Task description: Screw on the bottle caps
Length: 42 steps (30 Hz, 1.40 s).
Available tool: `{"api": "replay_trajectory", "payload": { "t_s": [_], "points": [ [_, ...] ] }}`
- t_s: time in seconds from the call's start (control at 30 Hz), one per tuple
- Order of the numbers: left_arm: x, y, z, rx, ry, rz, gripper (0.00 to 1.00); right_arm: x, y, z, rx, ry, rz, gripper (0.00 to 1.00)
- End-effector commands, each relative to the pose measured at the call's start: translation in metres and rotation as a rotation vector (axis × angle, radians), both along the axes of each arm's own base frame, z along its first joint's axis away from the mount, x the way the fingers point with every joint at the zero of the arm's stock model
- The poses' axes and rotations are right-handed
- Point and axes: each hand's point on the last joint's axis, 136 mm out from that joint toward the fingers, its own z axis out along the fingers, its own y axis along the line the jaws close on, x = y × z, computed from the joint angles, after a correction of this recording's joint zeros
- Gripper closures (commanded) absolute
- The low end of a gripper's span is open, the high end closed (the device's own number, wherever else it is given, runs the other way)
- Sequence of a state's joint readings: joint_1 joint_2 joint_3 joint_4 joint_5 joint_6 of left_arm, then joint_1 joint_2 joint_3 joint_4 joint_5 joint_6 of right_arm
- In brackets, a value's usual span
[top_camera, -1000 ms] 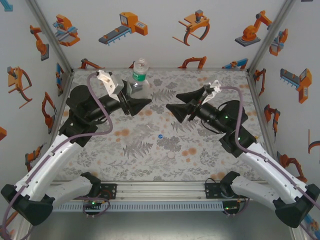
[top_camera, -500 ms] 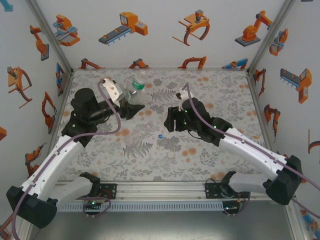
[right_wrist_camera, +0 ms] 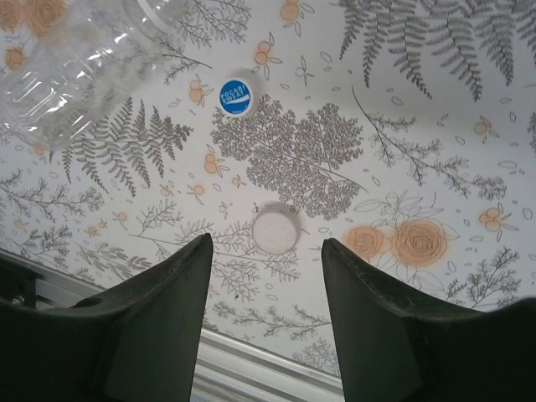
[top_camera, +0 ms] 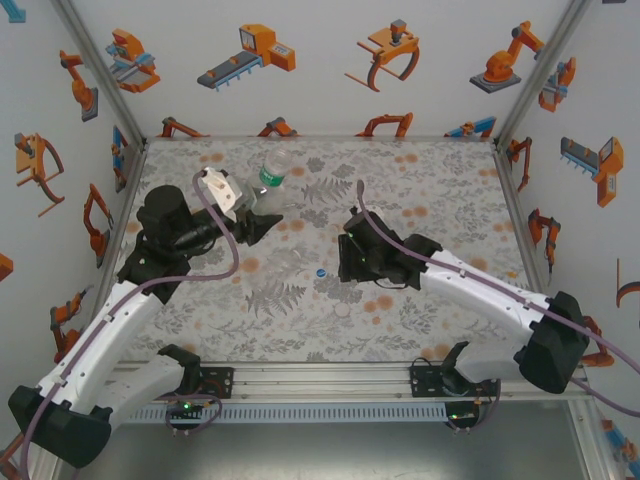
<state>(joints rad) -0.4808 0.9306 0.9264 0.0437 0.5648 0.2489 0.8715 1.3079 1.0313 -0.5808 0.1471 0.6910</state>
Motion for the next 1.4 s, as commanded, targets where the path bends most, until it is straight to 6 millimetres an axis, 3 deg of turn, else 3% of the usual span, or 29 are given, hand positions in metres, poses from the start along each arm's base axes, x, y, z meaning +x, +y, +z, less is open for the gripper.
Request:
{"api": "replay_trajectory", "payload": {
  "t_s": [0.0, 0.27, 0.67, 1.0, 1.37],
  "points": [
    [-0.001, 0.000, 0.005, -0.012, -0.022, -0.003, 1.00, -0.016, -0.005, -0.023, -0.040, 0.095, -0.025, 0.47],
    [-0.002, -0.001, 0.005, -0.017, -0.019, -0.013, 1.00, -0.029, 0.000, -0.043, -0.088, 0.162, -0.023, 0.47],
    [-0.002, -0.004, 0.001, -0.016, 0.000, -0.031, 1.00, -0.026, -0.006, -0.075, -0.238, 0.218, -0.103, 0.41],
    [0.001, -0.005, -0.002, -0.006, 0.012, -0.029, 1.00, -0.029, 0.013, -0.092, -0.154, 0.217, -0.134, 0.43],
    [0.001, -0.006, -0.002, -0.007, 0.015, -0.029, 1.00, -0.033, 0.007, -0.109, -0.200, 0.230, -0.166, 0.43]
  ]
}}
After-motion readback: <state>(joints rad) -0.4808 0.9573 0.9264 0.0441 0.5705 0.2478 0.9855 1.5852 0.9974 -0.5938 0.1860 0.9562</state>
